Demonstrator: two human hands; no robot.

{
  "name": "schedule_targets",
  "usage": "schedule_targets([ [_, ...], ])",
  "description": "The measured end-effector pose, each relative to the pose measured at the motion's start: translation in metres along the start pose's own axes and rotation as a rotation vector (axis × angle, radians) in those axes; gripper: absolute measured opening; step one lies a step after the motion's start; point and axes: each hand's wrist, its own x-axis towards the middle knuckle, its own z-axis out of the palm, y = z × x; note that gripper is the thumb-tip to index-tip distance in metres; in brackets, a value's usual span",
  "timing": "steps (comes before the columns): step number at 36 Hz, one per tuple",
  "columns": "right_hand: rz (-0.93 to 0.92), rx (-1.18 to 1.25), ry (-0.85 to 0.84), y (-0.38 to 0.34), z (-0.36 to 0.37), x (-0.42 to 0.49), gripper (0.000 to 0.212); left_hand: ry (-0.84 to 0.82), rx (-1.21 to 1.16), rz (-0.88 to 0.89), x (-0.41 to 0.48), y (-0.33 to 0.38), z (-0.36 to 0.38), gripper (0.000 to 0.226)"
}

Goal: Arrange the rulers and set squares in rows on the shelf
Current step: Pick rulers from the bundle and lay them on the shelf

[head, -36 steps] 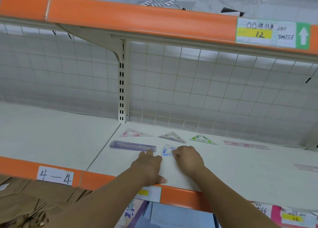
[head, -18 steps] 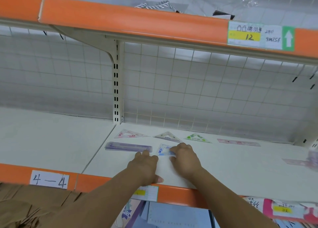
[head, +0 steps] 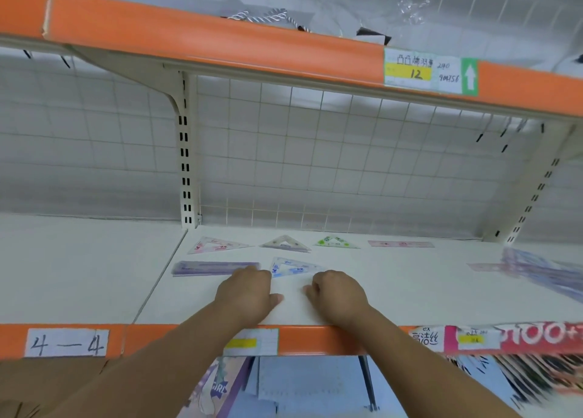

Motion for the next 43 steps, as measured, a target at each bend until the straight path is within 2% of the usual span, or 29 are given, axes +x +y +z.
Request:
schedule_targets([
  [6,0.068,-0.006,0.001,0.004,-0.007,-0.017,0.033,0.004,-0.010,0.052,-0.001,0.002,-0.002,0.041],
  [13,0.135,0.007,0.032,0.012,-0.014,-0.037,0.039,0.002,0.018,0.124,-0.003,0.016,-0.002,0.040],
  [18,0.170,0.006,0.059,0.021,-0.016,-0.050,0.022,0.013,0.033,0.170,-0.007,0.036,-0.002,0.039],
  [23,0.185,0.013,0.100,0.040,-0.019,-0.061,0.021,0.005,0.029,0.184,-0.011,0.061,0.003,0.039],
  [34,0.178,0.028,0.135,0.132,-0.042,-0.094,0.020,0.036,0.017,0.190,-0.015,0.162,0.014,0.038],
  [43,0.128,0.024,0.136,0.227,-0.066,-0.123,0.027,0.057,-0.011,0.159,-0.017,0.260,0.032,0.034],
])
